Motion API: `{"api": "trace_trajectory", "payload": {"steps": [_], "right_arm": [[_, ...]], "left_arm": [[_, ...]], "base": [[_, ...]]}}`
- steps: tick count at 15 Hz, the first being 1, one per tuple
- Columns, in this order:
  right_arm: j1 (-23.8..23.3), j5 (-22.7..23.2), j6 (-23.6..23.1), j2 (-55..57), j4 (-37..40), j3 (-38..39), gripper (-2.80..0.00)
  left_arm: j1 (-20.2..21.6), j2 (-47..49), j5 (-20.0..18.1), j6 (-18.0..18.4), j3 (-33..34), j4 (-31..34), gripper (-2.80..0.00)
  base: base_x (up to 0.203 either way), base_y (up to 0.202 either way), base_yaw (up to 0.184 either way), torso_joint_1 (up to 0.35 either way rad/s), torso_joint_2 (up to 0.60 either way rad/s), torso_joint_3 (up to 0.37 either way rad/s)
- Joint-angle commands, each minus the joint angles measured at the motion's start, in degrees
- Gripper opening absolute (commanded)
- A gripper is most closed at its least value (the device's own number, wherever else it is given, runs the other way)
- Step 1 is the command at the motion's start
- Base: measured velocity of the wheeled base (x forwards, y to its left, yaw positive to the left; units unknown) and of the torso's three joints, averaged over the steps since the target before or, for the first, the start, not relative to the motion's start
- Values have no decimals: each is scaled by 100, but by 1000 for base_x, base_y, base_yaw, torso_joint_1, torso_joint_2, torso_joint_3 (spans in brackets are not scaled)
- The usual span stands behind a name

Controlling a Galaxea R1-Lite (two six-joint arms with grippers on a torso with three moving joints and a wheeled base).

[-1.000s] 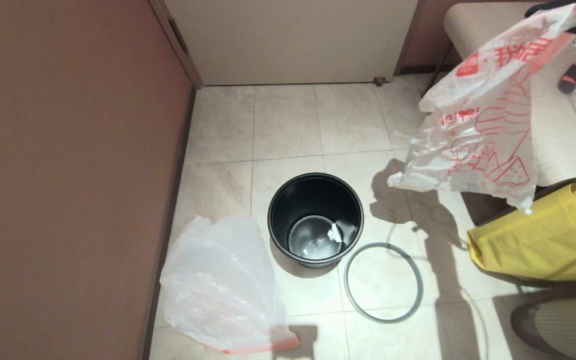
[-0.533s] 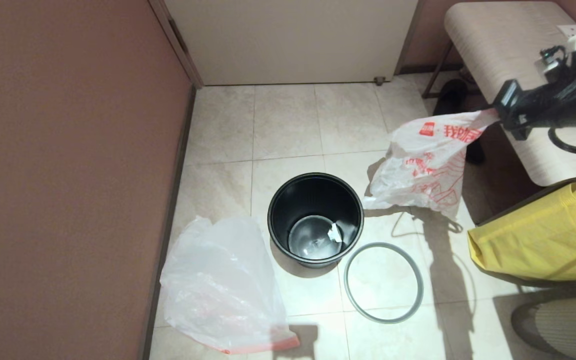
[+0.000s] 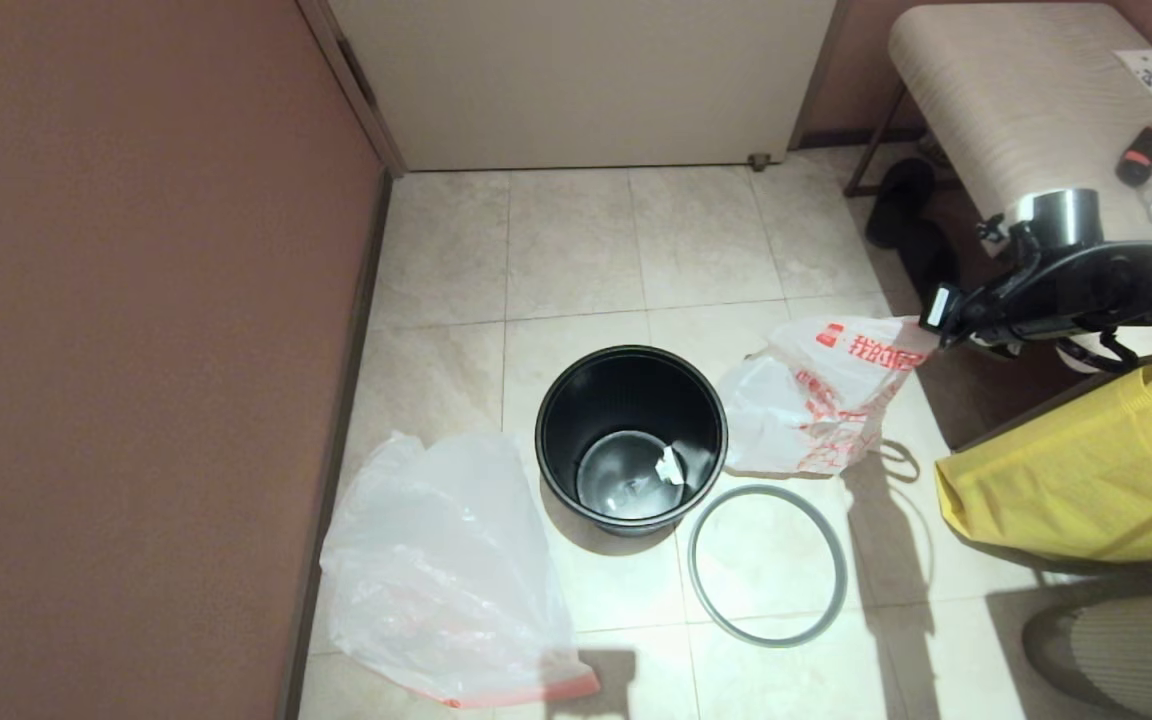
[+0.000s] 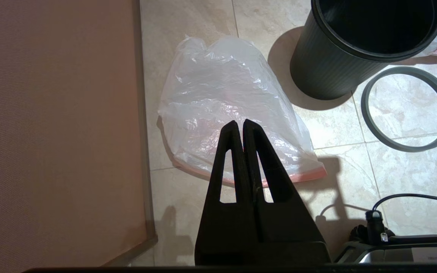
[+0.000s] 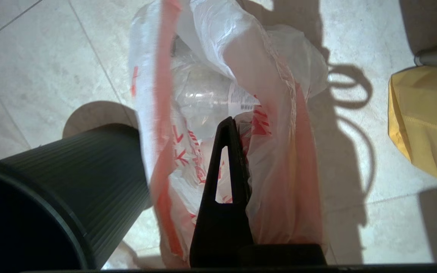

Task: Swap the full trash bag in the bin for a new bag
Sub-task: Place the trash bag on the floor, then pick up a new trash bag

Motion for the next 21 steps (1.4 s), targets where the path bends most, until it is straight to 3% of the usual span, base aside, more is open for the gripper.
{"api": "trace_trajectory", "payload": {"steps": [1, 3, 4, 5, 8, 12, 19, 20, 21], "right_arm": [[17, -3, 18, -467, 319, 0, -280], [102, -427, -81, -853, 1021, -5, -280], [185, -1081, -346, -925, 1184, 12, -280], [278, -1417, -617, -1026, 1284, 24, 0], [342, -1547, -889, -1052, 772, 25, 0], [418, -1588, -610, -1687, 1370, 536, 0], [560, -1358, -259, -4021, 1611, 2663, 0], [606, -1312, -253, -4300, 1617, 3000, -280], [678, -1244, -252, -4554, 1621, 3359, -280]], "left_arm": [[0, 7, 0, 3, 1, 3, -280], [0, 7, 0, 3, 1, 3, -280], [0, 7, 0, 3, 1, 3, -280], [0, 7, 0, 3, 1, 3, -280], [0, 7, 0, 3, 1, 3, -280], [0, 7, 0, 3, 1, 3, -280], [0, 7, 0, 3, 1, -4, -280], [0, 7, 0, 3, 1, 3, -280], [0, 7, 0, 3, 1, 3, -280]], "base": [[0, 0, 0, 0, 0, 0], [0, 0, 0, 0, 0, 0], [0, 0, 0, 0, 0, 0], [0, 0, 0, 0, 0, 0], [0, 0, 0, 0, 0, 0], [0, 0, 0, 0, 0, 0], [0, 0, 0, 0, 0, 0], [0, 0, 0, 0, 0, 0], [0, 0, 0, 0, 0, 0]]}}
